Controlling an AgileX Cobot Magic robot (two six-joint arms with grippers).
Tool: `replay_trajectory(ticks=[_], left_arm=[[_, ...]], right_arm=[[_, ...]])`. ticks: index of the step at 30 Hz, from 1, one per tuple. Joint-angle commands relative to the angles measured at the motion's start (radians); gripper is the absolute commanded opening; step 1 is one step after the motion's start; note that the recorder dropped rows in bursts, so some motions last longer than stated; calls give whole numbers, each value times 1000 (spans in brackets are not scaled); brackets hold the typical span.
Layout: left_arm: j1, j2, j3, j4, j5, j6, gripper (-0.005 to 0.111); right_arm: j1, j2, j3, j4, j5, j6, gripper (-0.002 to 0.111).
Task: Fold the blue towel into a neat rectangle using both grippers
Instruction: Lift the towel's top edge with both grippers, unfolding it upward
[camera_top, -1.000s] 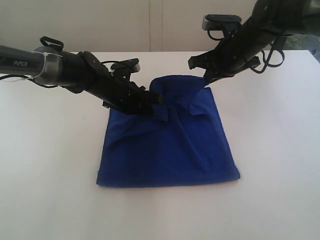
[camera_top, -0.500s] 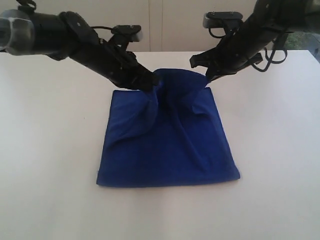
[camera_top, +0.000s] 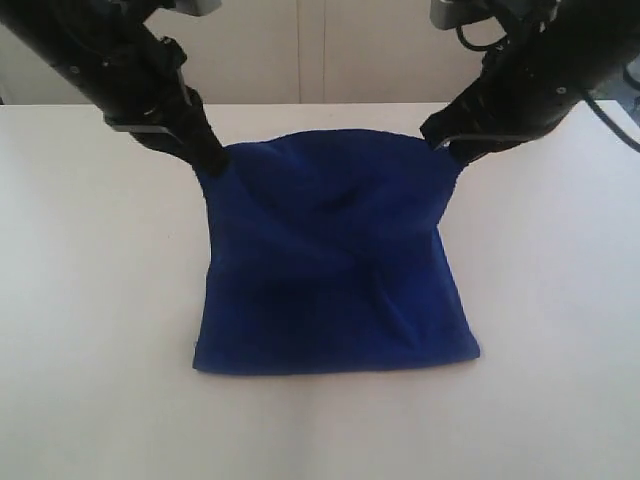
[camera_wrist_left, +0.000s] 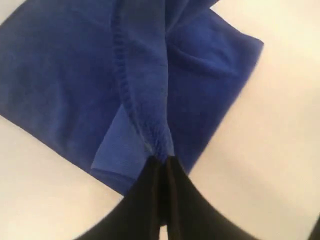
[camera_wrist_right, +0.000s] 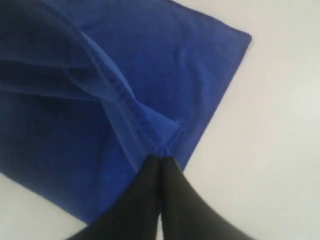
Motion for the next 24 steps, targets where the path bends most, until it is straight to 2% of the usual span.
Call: replay_trajectory(ticks=[1,7,14,17,24], left_arm=[[-40,-148,95,-8,94,5,0],[-112,-309,216,-24,105,-22,0],[-197,-464,291,-44,127,-75,0],[-220,-524,296,-63,133,-85,0],[-223,-603,296,-83,133,-133,0]], right_arm=[[12,-174,133,-10,2,-16,0],[22,-377,239,33,45,-18,0],[104,-586,296,47,123,-16,0],[119,-654,296,67,144,-16,0],[119,-737,297,102,159,-16,0]])
